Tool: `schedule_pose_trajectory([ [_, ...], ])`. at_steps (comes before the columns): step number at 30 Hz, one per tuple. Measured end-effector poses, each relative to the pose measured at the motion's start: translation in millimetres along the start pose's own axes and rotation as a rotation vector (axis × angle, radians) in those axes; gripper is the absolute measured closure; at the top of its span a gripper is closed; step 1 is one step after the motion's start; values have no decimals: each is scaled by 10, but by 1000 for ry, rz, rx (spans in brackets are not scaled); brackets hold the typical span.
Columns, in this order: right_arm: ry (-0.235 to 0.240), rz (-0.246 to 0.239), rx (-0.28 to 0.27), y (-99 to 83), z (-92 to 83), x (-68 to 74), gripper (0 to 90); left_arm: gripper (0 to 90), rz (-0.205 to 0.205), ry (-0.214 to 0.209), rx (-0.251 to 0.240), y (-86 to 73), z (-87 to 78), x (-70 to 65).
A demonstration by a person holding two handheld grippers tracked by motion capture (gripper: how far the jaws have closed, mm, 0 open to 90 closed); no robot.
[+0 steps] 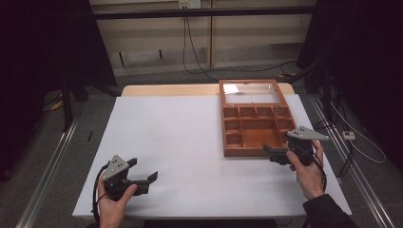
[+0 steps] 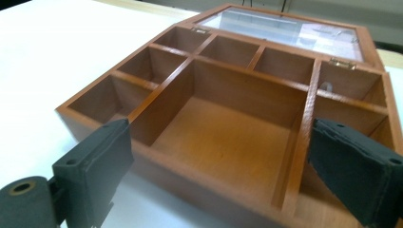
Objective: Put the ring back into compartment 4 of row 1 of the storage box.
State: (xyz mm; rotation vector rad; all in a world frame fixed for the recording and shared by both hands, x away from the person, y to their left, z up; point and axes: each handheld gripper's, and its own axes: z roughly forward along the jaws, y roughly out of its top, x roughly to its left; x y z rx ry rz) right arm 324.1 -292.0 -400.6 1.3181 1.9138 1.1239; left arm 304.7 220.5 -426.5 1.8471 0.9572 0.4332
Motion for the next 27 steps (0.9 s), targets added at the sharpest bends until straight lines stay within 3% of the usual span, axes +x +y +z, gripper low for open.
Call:
schedule_pose_trajectory([
  [9, 10, 13, -10, -177, -123, 119, 82, 66, 6, 0, 2, -1, -6, -2],
  [24, 25, -19, 21, -448, -266, 279, 86, 65, -6, 15, -8, -1, -34, -17],
  [27, 22, -12, 6, -492, -278, 289, 86, 66, 0, 11, -8, 1, -44, -16],
])
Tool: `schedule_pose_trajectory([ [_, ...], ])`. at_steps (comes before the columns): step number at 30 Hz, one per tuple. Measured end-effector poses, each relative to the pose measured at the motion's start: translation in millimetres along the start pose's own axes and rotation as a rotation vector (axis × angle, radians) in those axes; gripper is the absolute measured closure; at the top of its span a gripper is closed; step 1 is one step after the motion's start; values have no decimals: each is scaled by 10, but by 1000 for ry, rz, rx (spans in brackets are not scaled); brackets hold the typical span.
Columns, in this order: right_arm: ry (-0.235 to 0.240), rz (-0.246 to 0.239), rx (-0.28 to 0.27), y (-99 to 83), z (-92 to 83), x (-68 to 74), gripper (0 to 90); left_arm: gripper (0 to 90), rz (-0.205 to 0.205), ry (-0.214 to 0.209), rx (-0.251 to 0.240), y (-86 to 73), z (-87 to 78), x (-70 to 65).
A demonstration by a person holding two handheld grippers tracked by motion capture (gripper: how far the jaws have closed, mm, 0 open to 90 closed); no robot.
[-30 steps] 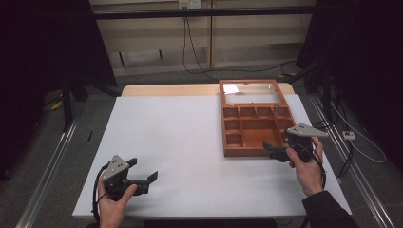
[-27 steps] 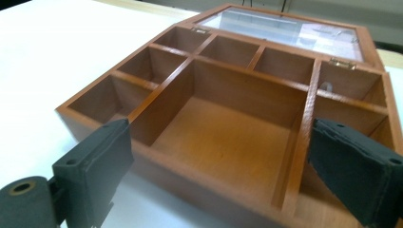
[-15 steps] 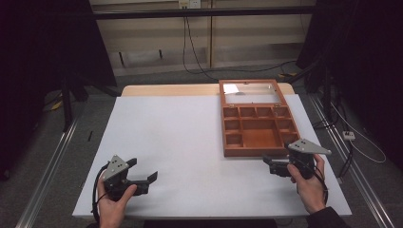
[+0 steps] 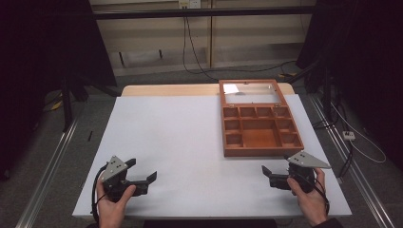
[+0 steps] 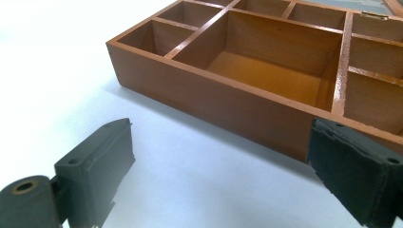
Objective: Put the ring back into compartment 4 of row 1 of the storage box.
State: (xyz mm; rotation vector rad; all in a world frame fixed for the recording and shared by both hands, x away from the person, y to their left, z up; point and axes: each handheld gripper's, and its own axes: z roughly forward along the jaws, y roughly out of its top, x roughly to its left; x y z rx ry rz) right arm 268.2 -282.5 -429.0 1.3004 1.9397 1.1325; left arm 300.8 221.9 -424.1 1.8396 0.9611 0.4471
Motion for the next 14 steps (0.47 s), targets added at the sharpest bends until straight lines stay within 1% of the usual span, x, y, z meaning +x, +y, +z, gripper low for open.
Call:
schedule_pose_trajectory([
  [2, -6, 6, -6, -55, 1, 7, 86, 66, -10, 1, -5, -2, 6, -4],
  [4, 0, 4, 0, -97, 12, 13, 86, 65, -10, -1, -4, -3, 5, -1],
  [6, -1, -6, -5, -103, 22, 21, 86, 66, -8, -1, -2, -4, -4, 7],
  [9, 0, -3, -18, -93, 21, 29, 86, 65, -16, 1, -9, -8, -16, 13],
  [11, 1, -5, -12, -98, 27, 28, 86, 66, -20, -1, -9, -7, -15, 19],
  [13, 4, -2, -6, -106, 32, 26, 92, 66, -13, 4, -3, -5, -9, 32],
  [14, 6, 1, -5, -107, 33, 23, 93, 66, -22, 5, -2, -5, -2, 28],
])
